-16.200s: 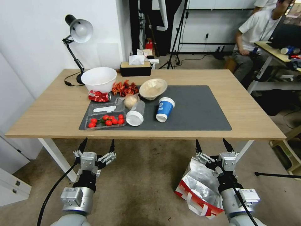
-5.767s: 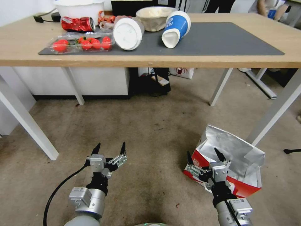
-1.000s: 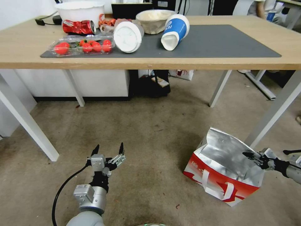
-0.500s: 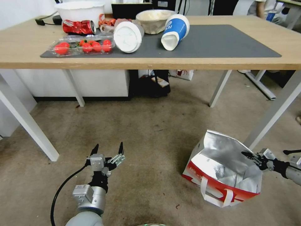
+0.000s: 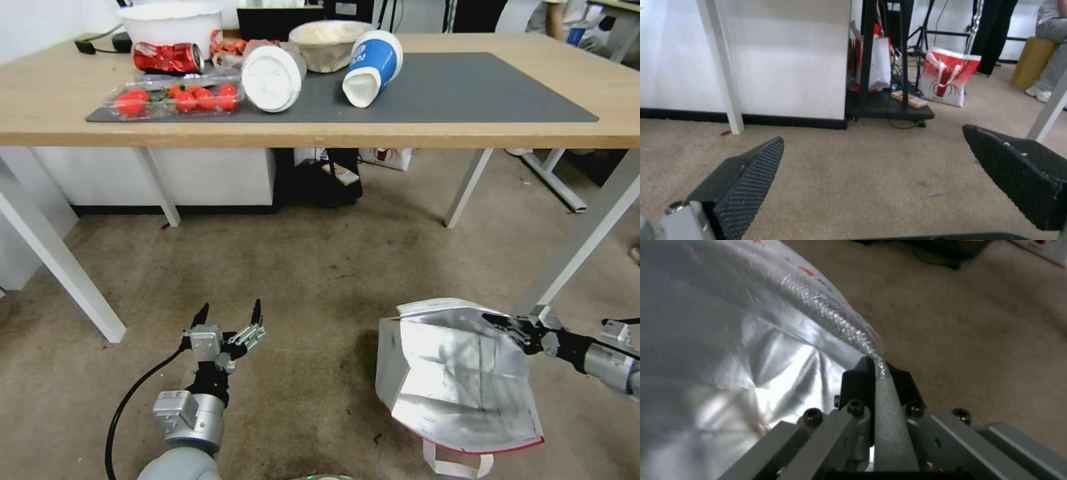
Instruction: Pick up the food delivery bag from the floor and place it on the table.
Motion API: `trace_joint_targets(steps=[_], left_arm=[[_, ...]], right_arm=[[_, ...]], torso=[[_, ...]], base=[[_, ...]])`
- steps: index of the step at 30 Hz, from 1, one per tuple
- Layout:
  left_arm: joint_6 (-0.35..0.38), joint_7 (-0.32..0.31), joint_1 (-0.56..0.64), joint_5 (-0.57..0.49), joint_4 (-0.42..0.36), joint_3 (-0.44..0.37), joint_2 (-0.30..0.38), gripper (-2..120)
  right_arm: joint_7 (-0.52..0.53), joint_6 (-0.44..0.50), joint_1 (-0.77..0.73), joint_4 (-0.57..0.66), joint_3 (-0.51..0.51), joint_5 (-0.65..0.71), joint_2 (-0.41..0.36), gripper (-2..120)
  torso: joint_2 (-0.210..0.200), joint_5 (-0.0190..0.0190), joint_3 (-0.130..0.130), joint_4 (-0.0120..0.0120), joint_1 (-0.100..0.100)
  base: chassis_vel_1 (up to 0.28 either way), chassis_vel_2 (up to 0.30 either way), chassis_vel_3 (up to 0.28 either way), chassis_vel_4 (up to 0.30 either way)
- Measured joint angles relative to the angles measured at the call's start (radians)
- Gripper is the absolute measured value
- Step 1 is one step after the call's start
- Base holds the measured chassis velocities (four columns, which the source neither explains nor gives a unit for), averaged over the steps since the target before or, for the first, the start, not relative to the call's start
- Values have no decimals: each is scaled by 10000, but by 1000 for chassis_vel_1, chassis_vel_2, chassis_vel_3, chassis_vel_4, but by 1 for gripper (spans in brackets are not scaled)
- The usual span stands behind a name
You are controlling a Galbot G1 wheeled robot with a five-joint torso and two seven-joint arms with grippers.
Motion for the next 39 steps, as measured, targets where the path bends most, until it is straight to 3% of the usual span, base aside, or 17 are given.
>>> trace_joint_targets(steps=[9,11,23,29,32,36,39], left_arm=[[37,-21,-25,-41,-38,-37,21,100],[39,-32,-28,-70,-39,-38,17,100],[37,-93,41,-48,-135,-53,-93,100],[37,-64,77,-73,-179,-121,-75,100],[37,-49,89,-79,-209,-138,-67,100],[51,-25,104,-94,-269,-154,-51,100],[87,26,115,-98,-328,-168,-38,100]], right_arm=[[1019,-1073,-707,2030,67,1824,-318,0],[1735,-1461,-1070,2896,189,3079,-516,0],[3292,-2097,-1276,4353,389,5368,-857,0],[4550,-2425,-1603,5411,615,7028,-910,0],[4444,-2487,-1777,5681,799,7249,-929,0],[3431,-2324,-1927,5724,1104,6702,-1007,0],[2086,-1700,-1748,5514,1405,5353,-1205,0]], torso=[[0,-1,0,-1,0],[0,-2,0,-2,0],[0,0,0,-1,0],[0,0,0,0,0],[0,0,0,-1,0],[0,0,0,-3,0],[0,2,0,-1,0]], base=[[0,0,0,0],[0,0,0,0],[0,0,0,0],[0,0,0,0],[0,0,0,0],[0,0,0,0],[0,0,0,0]])
